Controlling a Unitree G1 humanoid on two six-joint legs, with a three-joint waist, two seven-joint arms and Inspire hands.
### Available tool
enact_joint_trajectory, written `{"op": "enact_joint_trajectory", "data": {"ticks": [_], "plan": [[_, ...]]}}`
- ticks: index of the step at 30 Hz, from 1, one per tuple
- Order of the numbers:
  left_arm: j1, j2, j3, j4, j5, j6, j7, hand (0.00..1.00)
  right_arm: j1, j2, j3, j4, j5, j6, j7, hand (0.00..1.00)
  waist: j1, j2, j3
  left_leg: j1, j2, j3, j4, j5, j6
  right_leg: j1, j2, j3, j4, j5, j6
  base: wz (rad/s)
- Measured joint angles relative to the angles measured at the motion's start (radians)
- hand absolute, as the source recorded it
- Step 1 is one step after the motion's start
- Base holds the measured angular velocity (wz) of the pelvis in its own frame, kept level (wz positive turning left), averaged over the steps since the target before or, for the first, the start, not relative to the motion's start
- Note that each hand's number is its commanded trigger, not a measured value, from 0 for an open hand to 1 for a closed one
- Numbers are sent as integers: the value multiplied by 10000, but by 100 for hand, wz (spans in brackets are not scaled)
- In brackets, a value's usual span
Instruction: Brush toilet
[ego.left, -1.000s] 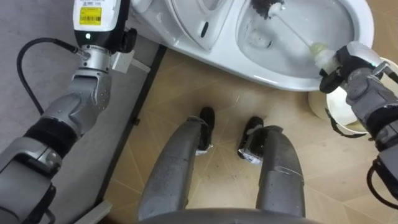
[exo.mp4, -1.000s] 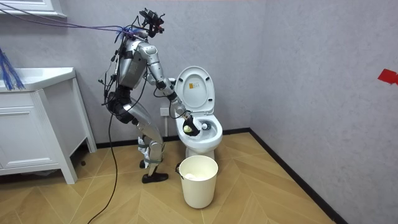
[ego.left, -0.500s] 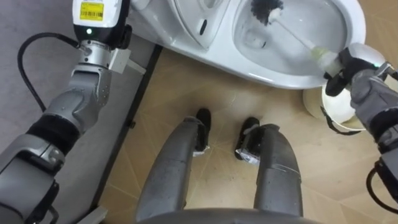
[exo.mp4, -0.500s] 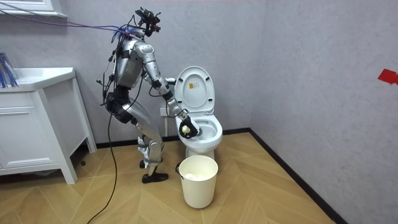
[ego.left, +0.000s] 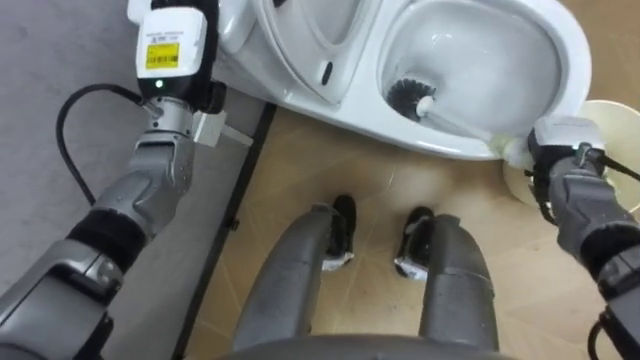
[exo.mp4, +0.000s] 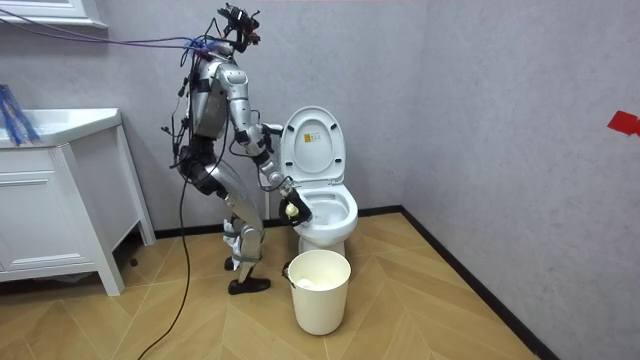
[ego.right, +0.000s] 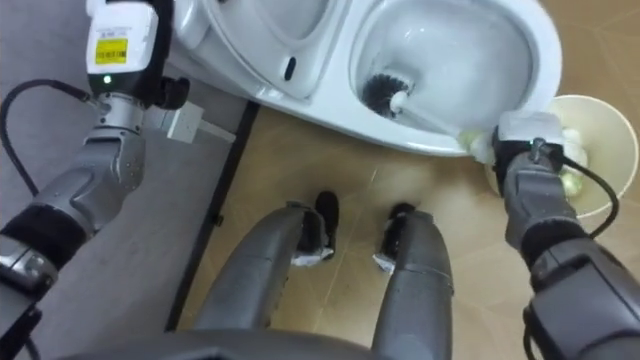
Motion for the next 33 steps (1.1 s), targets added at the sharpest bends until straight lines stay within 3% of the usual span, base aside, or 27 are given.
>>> {"op": "enact_joint_trajectory", "data": {"ticks": [2,5,9,12,15,18,20,24,25,27,33], "plan": [[587,16,228,-180,-123,-2,-314,0,557,68,-5,-227,-311,-6,-21,100,-178,-87,-122,648,39,97,-367,-60,-7,603,37,0,-349,-2,5,-12],[1058,165,342,-406,-165,-134,-664,0,1103,77,15,-191,-313,-30,-11,100,-233,-255,-212,1498,37,85,-858,-94,-49,1437,104,-24,-815,-22,43,0],[1301,225,348,-392,-369,-353,-991,0,1520,1,6,226,-310,-211,-33,100,-220,-532,-197,2415,14,57,-1343,-102,-62,2365,127,-106,-1281,-59,94,6],[1613,219,536,-401,-352,-492,-1267,0,2024,-35,-152,434,-253,-325,-41,100,-239,-939,-207,3136,-108,-28,-1718,-94,-68,3047,83,-146,-1566,-201,179,12],[2153,201,782,-780,-339,-602,-1689,0,2568,0,-508,680,-219,-436,5,100,-269,-1234,-316,3875,-155,-85,-1999,-93,-64,3920,87,-266,-2007,-274,285,11],[3011,158,1147,-1227,-326,-582,-1993,0,2896,357,-869,974,-162,-446,192,100,-238,-1495,-392,4800,-168,-226,-2540,-93,-62,4883,216,-262,-2625,-256,389,3],[3618,-9,1194,-1239,-157,-573,-2085,0,3237,615,-1078,1017,-70,-366,317,100,-237,-1570,-507,5455,-150,-285,-3015,-92,-64,5622,363,-388,-3280,-155,446,10],[4469,-327,1661,-1530,108,-551,-2118,0,3738,1057,-1507,1109,-98,-379,451,100,-216,-1598,-523,6528,-145,-339,-3611,-87,-70,6742,522,-406,-4078,-54,520,1],[4825,-462,1864,-1625,141,-560,-2136,0,3895,1161,-1673,1112,-93,-390,563,100,-197,-1660,-492,6800,-154,-337,-3794,-87,-70,7028,537,-406,-4255,-40,542,-6],[5156,-705,2213,-1835,129,-569,-2172,0,4045,1278,-1952,1107,-88,-417,721,100,-161,-1590,-526,7081,-156,-349,-3978,-87,-70,7350,556,-420,-4477,-16,560,-6],[6028,-1732,3943,-2216,20,-504,-2245,0,4773,1709,-2825,1043,309,-608,1075,100,256,-1696,-506,7751,-171,-637,-4296,-89,-73,8170,607,-652,-5002,-5,559,12]]}}
